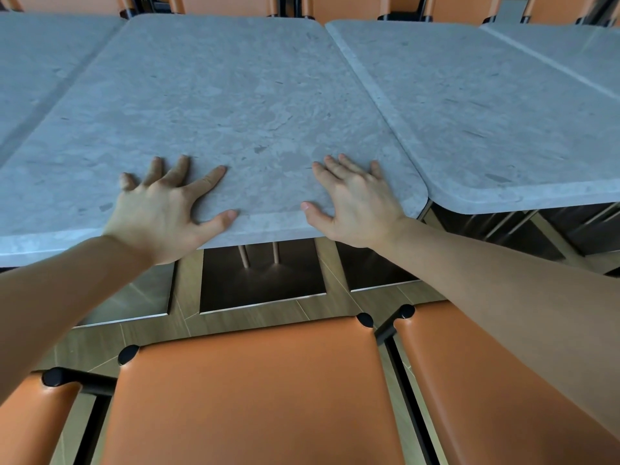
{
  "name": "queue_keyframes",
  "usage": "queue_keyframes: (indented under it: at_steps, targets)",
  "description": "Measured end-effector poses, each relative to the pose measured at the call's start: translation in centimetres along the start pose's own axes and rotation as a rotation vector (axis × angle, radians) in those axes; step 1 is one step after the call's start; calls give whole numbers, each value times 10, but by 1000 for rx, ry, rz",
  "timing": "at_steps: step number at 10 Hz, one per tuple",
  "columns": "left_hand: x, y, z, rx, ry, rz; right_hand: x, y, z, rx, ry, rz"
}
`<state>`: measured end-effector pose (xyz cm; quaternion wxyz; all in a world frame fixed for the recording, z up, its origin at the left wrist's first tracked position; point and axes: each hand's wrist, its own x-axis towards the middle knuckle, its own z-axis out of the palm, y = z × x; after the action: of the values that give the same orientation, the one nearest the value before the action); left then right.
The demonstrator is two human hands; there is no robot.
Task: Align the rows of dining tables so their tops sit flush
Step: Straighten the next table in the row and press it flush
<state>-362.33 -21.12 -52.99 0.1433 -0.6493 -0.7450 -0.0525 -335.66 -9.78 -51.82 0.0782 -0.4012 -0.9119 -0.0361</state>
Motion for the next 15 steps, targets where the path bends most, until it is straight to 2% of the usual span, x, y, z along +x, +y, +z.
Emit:
queue_keyframes:
  at_steps: [9, 15]
  targets:
    - [0, 5, -4, -50, -81, -72, 0, -1, 2, 45, 33, 15]
    - [-5, 10, -11, -71, -163, -91, -2, -5, 4, 51, 129, 68]
